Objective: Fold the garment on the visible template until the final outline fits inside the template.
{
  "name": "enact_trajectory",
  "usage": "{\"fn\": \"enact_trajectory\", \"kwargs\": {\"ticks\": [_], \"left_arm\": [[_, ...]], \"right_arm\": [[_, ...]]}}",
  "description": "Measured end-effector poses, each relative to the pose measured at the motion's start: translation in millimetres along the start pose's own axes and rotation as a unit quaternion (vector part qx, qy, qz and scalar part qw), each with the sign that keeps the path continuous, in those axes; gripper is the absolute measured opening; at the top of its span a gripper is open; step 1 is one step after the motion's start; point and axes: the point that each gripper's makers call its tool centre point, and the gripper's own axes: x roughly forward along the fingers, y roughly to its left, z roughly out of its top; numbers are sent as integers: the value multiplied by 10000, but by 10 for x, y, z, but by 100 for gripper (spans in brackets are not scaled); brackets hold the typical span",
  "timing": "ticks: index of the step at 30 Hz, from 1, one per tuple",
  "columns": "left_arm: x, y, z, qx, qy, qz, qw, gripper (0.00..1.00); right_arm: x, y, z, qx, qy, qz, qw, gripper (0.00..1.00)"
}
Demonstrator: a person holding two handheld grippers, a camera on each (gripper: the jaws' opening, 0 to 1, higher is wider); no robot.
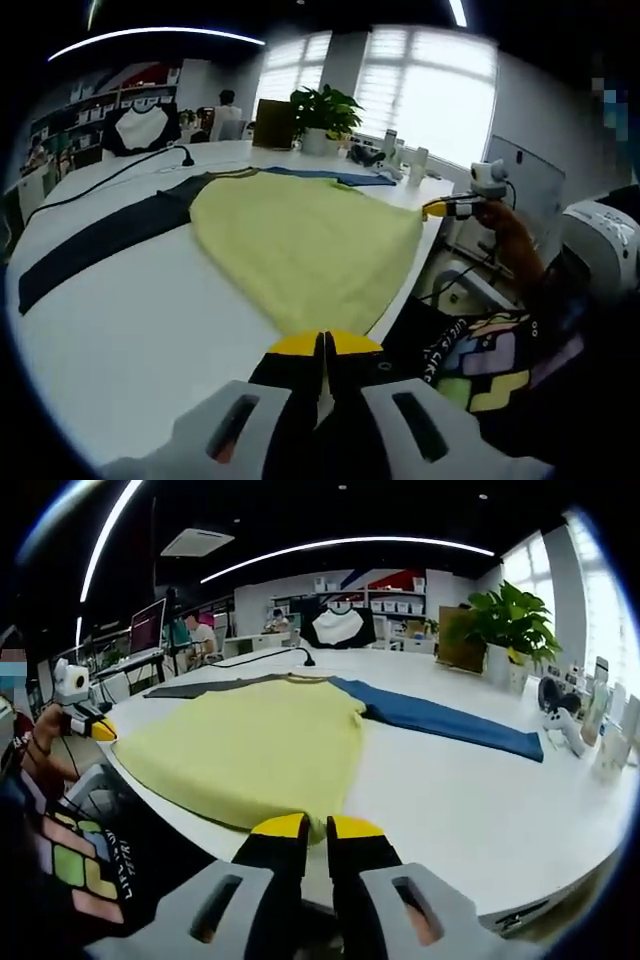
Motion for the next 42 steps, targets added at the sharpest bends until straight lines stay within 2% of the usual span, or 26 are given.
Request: {"fn": "enact_trajectory", "kwargs": {"ticks": [4, 8, 12, 13, 14, 15, 21, 23, 28, 31, 33, 36, 37, 42], "left_arm": [[12, -1, 37, 39, -141, -4, 9999, 2], [9, -14, 7, 121, -102, 13, 9999, 2], [-3, 23, 49, 155, -202, 71, 9997, 3], [-1, 33, 62, 178, -230, 100, 9995, 4], [2, 39, 65, 186, -236, 109, 9995, 4], [16, 34, 68, 196, -229, 108, 9995, 4], [70, -32, 88, 392, -216, 4, 9990, 6], [84, -35, 93, 394, -227, -4, 9990, 6], [119, -41, 54, 414, -186, -14, 9990, 6], [136, -53, 39, 424, -161, -42, 9990, 6], [149, -49, 41, 421, -166, -36, 9990, 6], [164, -50, 47, 418, -185, -42, 9989, 6], [169, -50, 47, 417, -186, -45, 9989, 6], [185, -39, 33, 412, -166, -31, 9990, 6]], "right_arm": [[-83, 38, 16, -191, 81, 31, 9998, 0], [-122, 41, 15, -168, 63, 23, 9998, 0], [-84, 2, 54, -157, -94, -49, 9998, 2], [-61, 11, 29, -181, -33, -36, 9998, 6], [-50, 28, -45, -285, 174, -11, 9994, 7], [-40, 35, -62, -340, 217, -14, 9992, 7], [-11, 37, -121, -206, 335, 102, 9992, 8], [7, 12, -165, -51, 429, 115, 9990, 10], [1, -31, -235, 10, 502, 80, 9987, 13], [12, 36, -223, 165, 471, 241, 9985, 7], [34, 81, -200, 248, 415, 363, 9982, 7], [72, 57, -211, 309, 416, 329, 9981, 6], [80, 47, -227, 338, 443, 305, 9980, 3], [-25, 25, -158, 424, 348, 309, 9980, 0]]}}
